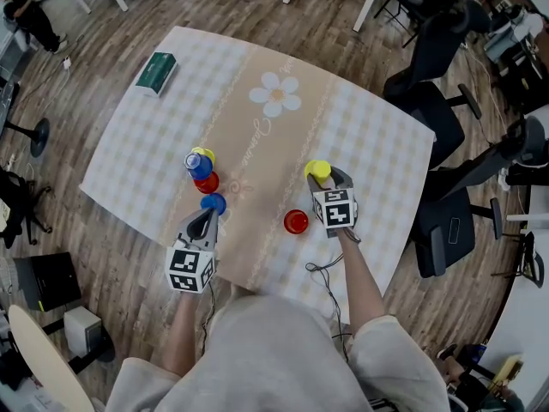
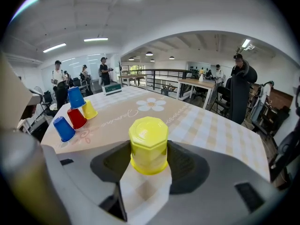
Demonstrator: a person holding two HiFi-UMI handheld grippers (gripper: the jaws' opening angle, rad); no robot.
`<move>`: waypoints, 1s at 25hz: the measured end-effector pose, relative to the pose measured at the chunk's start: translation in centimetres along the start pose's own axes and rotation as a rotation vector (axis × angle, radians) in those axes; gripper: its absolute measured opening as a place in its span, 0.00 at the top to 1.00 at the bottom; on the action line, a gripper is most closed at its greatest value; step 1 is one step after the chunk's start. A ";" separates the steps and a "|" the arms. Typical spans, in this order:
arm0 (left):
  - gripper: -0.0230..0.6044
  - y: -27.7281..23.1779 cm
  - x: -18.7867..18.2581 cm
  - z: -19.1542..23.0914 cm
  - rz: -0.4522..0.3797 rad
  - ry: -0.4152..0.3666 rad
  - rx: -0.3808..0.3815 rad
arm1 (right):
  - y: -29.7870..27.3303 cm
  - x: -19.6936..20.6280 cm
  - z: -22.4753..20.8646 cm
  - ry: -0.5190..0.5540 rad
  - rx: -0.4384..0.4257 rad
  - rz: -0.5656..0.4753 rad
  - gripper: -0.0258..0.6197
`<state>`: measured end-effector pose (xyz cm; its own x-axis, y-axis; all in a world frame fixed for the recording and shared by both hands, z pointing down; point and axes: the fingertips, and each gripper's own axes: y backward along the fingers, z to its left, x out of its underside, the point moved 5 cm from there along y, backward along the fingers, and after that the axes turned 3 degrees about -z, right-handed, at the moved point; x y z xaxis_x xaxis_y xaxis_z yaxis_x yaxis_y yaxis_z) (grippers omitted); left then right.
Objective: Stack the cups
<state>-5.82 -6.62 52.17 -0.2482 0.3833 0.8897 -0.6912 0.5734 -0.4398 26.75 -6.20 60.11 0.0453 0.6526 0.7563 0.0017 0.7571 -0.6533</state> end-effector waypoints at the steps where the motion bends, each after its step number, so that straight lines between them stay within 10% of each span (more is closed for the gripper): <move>1: 0.94 0.0 0.0 -0.1 -0.003 0.001 0.000 | 0.3 -0.4 0.3 0.006 -0.004 -0.006 0.58; 25: 0.94 5.0 1.4 2.5 -0.073 0.063 -0.096 | 1.9 -8.4 13.3 0.196 -0.232 -0.091 0.59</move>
<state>-11.31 -5.09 51.49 -0.1542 0.3809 0.9117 -0.6370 0.6670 -0.3864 13.11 -9.80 52.97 0.2264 0.5468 0.8060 0.2417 0.7701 -0.5903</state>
